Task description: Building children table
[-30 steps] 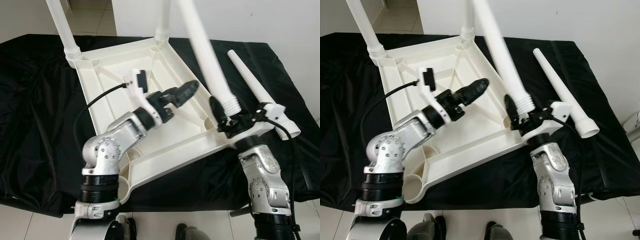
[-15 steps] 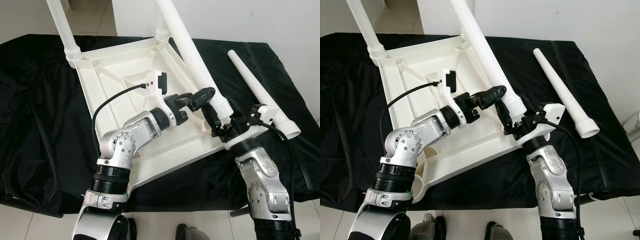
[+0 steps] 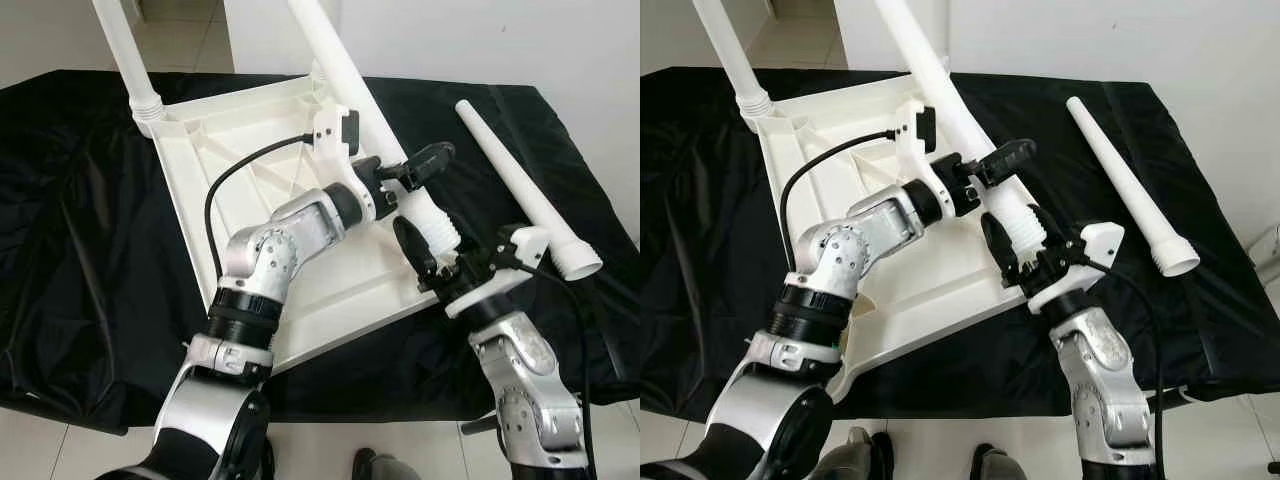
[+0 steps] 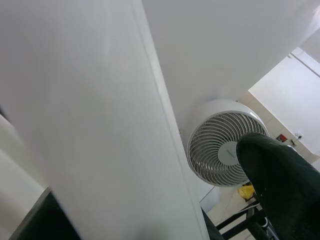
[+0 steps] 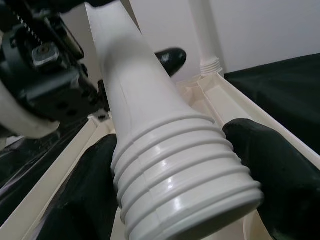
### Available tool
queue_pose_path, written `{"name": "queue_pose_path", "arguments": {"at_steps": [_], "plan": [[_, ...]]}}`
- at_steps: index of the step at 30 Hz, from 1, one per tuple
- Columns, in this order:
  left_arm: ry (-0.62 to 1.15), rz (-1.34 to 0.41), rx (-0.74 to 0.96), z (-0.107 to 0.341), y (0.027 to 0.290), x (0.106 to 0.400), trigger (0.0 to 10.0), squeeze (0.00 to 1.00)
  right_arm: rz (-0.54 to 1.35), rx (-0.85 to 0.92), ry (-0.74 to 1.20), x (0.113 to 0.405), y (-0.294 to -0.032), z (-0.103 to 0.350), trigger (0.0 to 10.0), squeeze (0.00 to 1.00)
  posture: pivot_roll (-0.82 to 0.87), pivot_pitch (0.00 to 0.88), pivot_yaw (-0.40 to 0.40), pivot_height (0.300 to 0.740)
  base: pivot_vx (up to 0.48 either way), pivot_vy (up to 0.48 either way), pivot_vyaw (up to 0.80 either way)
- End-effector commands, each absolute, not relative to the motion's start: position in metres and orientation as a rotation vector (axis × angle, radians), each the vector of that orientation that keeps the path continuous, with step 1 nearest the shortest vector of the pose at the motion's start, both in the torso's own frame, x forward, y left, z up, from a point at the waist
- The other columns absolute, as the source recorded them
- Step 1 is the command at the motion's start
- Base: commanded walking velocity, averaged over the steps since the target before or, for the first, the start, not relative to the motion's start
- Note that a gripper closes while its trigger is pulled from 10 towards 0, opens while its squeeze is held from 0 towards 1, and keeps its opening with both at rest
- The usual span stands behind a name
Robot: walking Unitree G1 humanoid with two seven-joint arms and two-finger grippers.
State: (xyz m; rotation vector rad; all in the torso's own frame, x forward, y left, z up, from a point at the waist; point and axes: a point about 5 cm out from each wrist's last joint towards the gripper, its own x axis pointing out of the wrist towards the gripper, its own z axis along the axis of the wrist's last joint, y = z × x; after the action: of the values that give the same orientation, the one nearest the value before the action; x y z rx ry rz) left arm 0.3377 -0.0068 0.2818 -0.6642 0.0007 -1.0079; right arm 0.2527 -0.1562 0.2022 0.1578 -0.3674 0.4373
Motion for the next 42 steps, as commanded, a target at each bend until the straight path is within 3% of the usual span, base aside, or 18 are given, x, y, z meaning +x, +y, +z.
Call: {"name": "queue_pose_path", "arguments": {"at_steps": [1,17,18,19,29,30,31,36,37,39,40,42], "plan": [[-0.070,-1.153,-0.672,0.291,-0.012,0.332,10.0,0.00,0.451,0.160,-0.357,0.250,-0.154,0.201,10.0,0.00,-0.02,0.158,0.031,0.740,0.000,0.000,0.00],[-0.111,-1.058,-0.578,0.300,0.014,0.363,10.0,0.00,0.420,0.104,-0.318,0.238,-0.168,0.195,10.0,0.00,-0.02,0.156,0.023,0.740,0.000,0.000,0.00],[-0.114,-1.065,-0.574,0.301,0.015,0.363,7.3,0.00,0.417,0.096,-0.315,0.238,-0.170,0.194,10.0,0.00,-0.02,0.156,0.023,0.740,0.000,0.000,0.00],[-0.122,-1.078,-0.577,0.302,0.015,0.362,0.0,0.00,0.414,0.092,-0.313,0.237,-0.172,0.194,10.0,0.00,-0.02,0.156,0.023,0.740,0.000,0.000,0.00],[-0.149,-1.135,-0.591,0.309,0.009,0.354,0.0,0.00,0.424,0.077,-0.301,0.236,-0.174,0.194,10.0,0.00,-0.02,0.157,0.026,0.740,0.000,0.000,0.00],[-0.159,-1.164,-0.600,0.312,0.005,0.349,0.0,0.00,0.436,0.080,-0.296,0.236,-0.174,0.195,10.0,0.22,-0.02,0.156,0.025,0.740,0.000,0.000,0.00],[-0.174,-1.192,-0.603,0.316,0.001,0.343,0.0,0.00,0.456,0.086,-0.291,0.236,-0.174,0.196,10.0,1.00,-0.02,0.153,0.020,0.740,0.000,0.000,0.00],[-0.198,-1.219,-0.590,0.323,-0.006,0.335,0.0,0.00,0.474,0.087,-0.291,0.238,-0.175,0.199,10.0,1.00,-0.02,0.152,0.016,0.740,0.000,0.000,0.00],[-0.228,-1.233,-0.541,0.329,-0.009,0.328,10.0,0.00,0.465,0.091,-0.285,0.240,-0.176,0.201,10.0,1.00,-0.01,0.149,0.008,0.740,0.000,0.000,0.00],[-0.276,-1.239,-0.528,0.336,-0.009,0.323,10.0,0.00,0.462,0.095,-0.276,0.242,-0.176,0.204,10.0,1.00,-0.01,0.147,0.005,0.740,0.000,0.000,0.00],[-0.291,-1.240,-0.525,0.339,-0.009,0.321,10.0,0.00,0.456,0.089,-0.269,0.244,-0.176,0.205,10.0,0.00,-0.01,0.147,0.003,0.740,0.000,0.000,0.00],[-0.310,-1.237,-0.517,0.343,-0.008,0.319,10.0,0.00,0.453,0.093,-0.256,0.246,-0.176,0.206,10.0,0.00,-0.01,0.147,0.003,0.740,0.000,0.000,0.00]]}}
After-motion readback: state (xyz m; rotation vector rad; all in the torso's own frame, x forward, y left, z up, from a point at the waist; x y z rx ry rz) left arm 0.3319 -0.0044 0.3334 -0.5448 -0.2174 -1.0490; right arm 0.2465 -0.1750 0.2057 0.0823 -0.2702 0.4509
